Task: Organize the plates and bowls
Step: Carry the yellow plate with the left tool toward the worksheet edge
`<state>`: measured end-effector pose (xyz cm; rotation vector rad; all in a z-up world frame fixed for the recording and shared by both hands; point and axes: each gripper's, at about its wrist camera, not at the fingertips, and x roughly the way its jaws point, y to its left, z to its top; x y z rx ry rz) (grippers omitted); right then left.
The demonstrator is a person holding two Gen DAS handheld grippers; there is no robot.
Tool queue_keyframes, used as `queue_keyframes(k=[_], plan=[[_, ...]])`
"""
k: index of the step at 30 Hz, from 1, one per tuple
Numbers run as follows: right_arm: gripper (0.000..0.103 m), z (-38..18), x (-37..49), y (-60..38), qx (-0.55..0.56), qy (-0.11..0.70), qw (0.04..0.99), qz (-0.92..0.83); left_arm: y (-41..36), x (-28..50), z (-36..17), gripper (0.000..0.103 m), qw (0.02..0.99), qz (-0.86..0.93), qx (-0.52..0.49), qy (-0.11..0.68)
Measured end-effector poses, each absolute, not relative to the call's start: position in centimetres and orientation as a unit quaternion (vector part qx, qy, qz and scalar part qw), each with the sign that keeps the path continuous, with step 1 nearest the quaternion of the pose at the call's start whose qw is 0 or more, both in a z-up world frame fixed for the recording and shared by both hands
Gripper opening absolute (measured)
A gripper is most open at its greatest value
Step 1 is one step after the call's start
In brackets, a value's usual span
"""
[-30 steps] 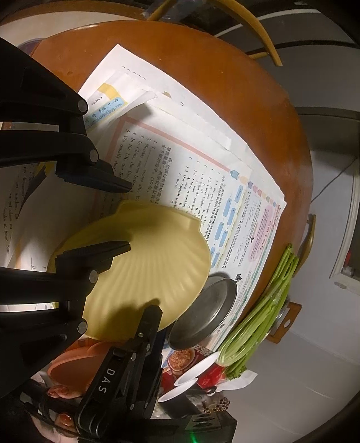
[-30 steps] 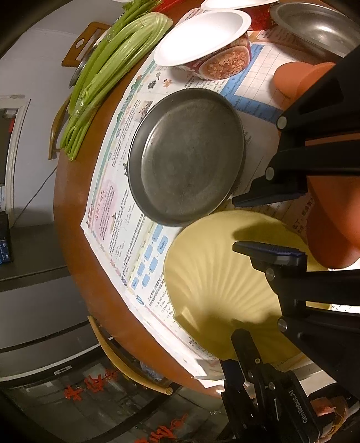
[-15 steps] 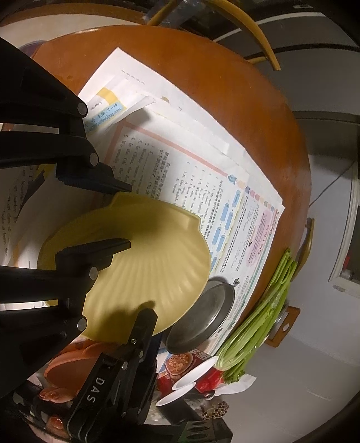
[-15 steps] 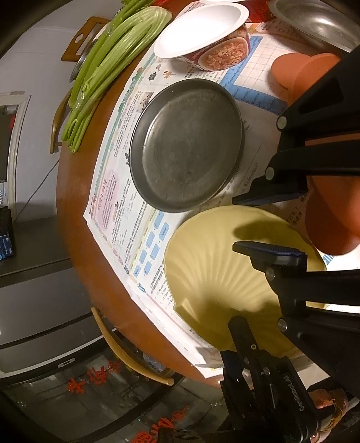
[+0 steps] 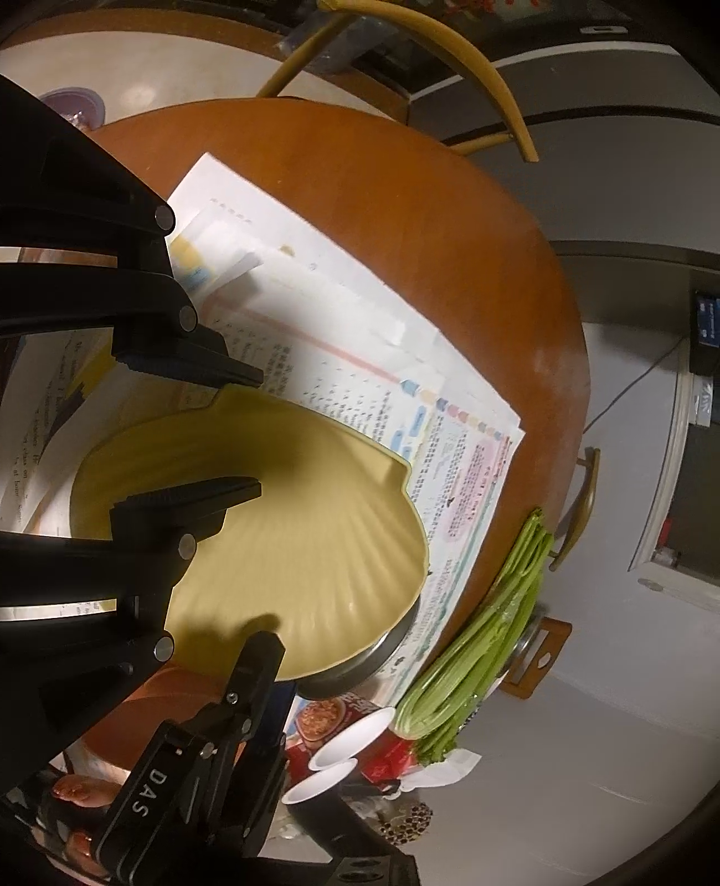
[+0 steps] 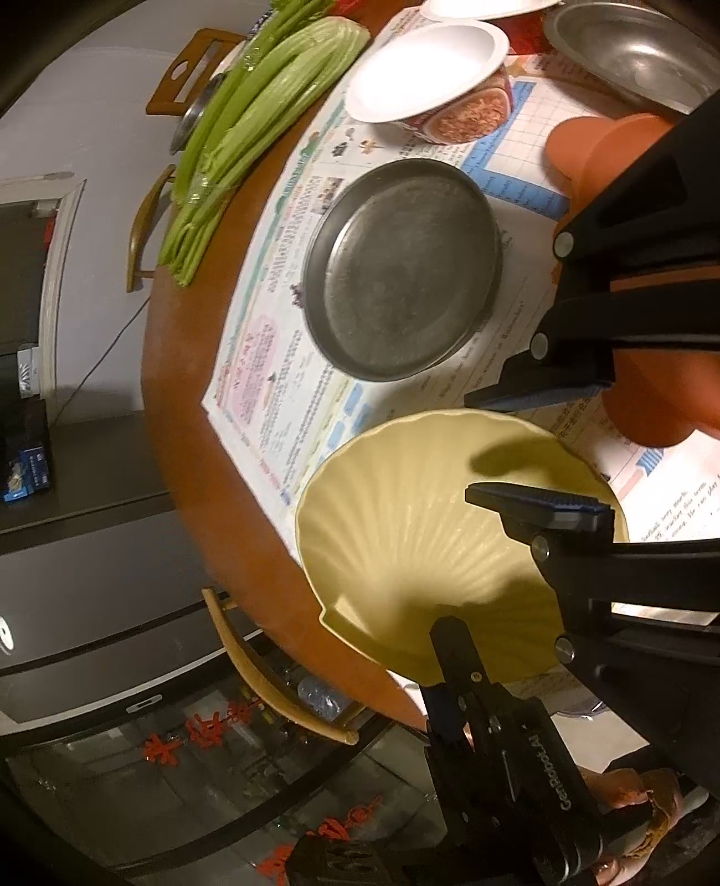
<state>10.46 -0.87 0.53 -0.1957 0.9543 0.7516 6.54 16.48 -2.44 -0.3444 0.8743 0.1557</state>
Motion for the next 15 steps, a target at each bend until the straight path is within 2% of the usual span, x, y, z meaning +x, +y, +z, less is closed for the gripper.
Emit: queue_keyframes(k=[15], plan=[[0.027,2.9,10.8,1.5,-0.085,0.431,0.826,0.353,18.9,8.9,-0.1,0.033,0.899,0.103,-0.143,0.402]])
